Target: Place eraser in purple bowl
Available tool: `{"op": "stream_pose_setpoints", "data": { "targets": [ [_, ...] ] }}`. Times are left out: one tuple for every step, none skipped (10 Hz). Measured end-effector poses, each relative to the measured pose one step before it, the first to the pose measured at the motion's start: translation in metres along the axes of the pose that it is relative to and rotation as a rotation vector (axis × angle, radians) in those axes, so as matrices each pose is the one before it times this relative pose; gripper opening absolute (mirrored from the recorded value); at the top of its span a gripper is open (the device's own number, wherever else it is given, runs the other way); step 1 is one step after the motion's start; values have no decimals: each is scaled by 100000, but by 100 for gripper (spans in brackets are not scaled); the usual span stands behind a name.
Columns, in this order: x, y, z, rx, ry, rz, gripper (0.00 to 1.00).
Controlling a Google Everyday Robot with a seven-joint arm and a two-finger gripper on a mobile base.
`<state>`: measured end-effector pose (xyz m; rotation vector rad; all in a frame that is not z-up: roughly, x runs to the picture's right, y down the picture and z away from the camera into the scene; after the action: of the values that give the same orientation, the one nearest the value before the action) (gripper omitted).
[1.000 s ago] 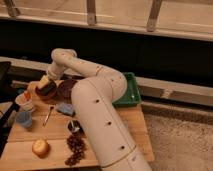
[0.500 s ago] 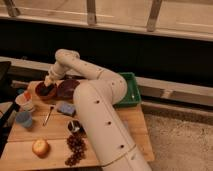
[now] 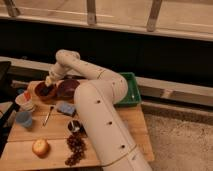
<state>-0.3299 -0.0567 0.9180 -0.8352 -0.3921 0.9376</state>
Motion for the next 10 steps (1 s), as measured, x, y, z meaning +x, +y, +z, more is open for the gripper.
{"op": "stream_pose_setpoints", "data": {
  "targets": [
    [-5, -266, -1396, 2406, -1178, 423, 0],
    [357, -472, -2095, 3529, -1442, 907, 0],
    [432, -166, -960, 1724, -533, 603, 0],
    [776, -577, -1418, 2327, -1201, 1643, 0],
    [1090, -804, -1669, 2148, -1772, 2781, 0],
    [993, -791, -1409, 1608, -2026, 2996, 0],
    [1105, -957, -1562, 1858, -2333, 3555, 0],
    [646, -799, -1170, 1412, -1932, 2892, 0],
    [886, -1251, -1450, 1675, -2860, 4907, 0],
    [299, -1032, -1027, 1004, -2615, 3255, 0]
  ]
}}
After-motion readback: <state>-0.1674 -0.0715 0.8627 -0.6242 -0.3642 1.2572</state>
